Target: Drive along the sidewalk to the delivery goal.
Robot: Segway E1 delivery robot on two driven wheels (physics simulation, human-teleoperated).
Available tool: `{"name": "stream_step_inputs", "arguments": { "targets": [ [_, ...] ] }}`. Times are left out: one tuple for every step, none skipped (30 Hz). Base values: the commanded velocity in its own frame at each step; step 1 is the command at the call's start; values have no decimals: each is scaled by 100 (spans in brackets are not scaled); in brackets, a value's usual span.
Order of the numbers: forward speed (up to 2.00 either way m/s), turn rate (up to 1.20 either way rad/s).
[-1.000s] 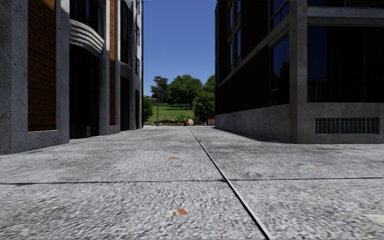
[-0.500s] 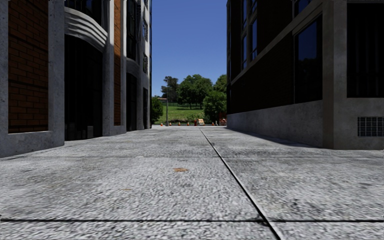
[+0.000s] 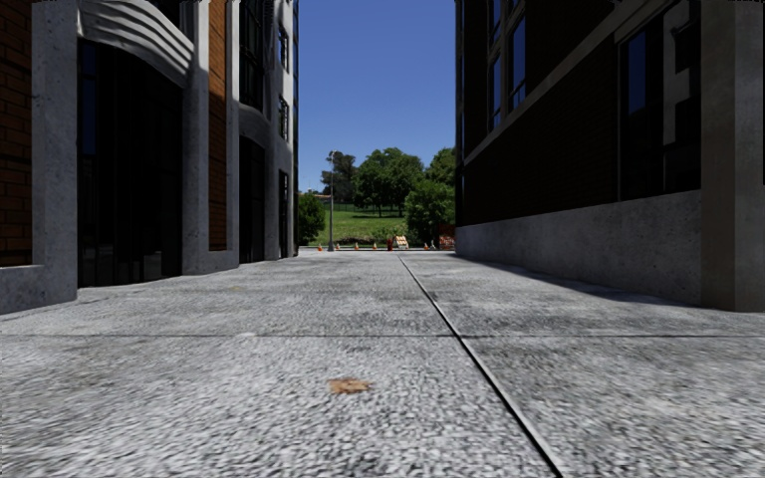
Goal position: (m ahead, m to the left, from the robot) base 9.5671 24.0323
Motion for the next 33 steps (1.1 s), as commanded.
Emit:
{"name": "stream_step_inputs", "arguments": {
  "targets": [
    [200,0],
    [200,0],
    [200,0],
    [200,0],
    [200,0],
    [200,0],
    [200,0],
    [200,0],
    [200,0],
    [200,0],
    [200,0],
    [200,0],
    [200,0],
    [200,0],
    [200,0],
    [200,0],
    [200,0],
    [200,0],
    [200,0],
    [200,0],
    [200,0],
    [200,0],
    [200,0],
    [200,0],
    [200,0],
    [200,0],
    [200,0],
    [200,0],
    [200,0],
    [200,0],
    [200,6],
    [200,6],
    [200,9]
  ]
}}
